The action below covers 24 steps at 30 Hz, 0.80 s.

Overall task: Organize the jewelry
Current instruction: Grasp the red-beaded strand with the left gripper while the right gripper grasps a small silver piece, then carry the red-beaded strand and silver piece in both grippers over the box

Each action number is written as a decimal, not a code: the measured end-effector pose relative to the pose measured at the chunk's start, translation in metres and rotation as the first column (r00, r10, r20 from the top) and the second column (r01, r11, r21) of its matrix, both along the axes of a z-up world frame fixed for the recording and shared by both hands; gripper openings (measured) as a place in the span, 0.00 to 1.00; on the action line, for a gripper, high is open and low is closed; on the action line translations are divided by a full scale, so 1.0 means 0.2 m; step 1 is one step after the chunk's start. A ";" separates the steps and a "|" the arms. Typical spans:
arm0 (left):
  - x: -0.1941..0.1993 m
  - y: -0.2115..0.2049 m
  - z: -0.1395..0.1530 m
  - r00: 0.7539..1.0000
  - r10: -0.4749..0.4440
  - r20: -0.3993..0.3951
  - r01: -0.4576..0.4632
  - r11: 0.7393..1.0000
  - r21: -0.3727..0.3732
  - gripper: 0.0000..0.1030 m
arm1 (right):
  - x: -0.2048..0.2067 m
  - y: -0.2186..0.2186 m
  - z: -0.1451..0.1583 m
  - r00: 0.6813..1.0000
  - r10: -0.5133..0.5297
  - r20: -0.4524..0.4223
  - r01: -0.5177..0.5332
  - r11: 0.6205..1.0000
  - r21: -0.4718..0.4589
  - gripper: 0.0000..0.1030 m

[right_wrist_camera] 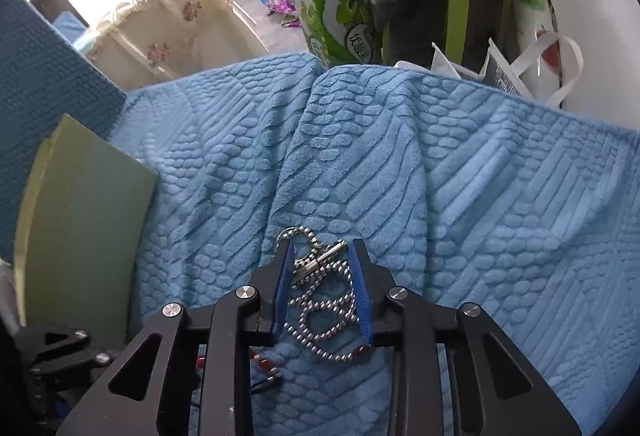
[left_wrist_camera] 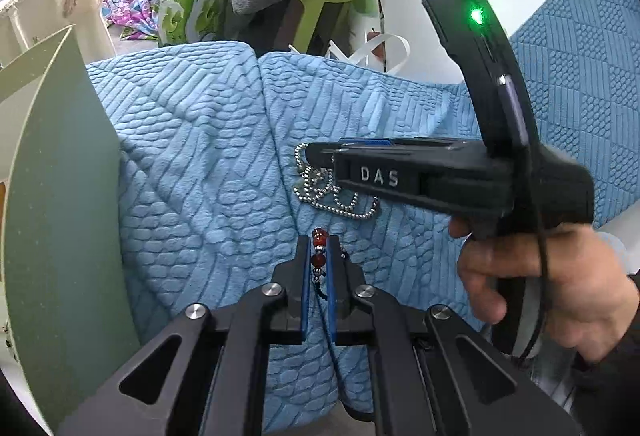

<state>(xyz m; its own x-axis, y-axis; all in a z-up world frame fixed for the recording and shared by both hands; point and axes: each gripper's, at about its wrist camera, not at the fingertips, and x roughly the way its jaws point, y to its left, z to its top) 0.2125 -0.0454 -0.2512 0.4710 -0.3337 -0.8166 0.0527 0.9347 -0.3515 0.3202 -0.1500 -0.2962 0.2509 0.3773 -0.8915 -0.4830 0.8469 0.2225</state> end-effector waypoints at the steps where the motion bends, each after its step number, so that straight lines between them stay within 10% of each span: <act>1: 0.00 0.01 0.00 1.000 0.005 0.001 -0.005 1.000 -0.003 0.06 | -0.01 0.02 0.00 1.000 0.009 0.013 -0.008 1.000 -0.016 0.24; 8: 0.02 0.05 0.01 1.000 0.017 0.009 -0.017 1.000 -0.019 0.06 | -0.05 0.03 0.00 0.999 0.020 0.051 -0.017 0.999 -0.043 0.04; 24: 0.02 0.15 0.15 0.995 0.066 0.071 -0.063 0.997 -0.054 0.06 | -0.17 -0.05 0.25 0.989 -0.012 0.147 0.006 0.999 0.045 0.03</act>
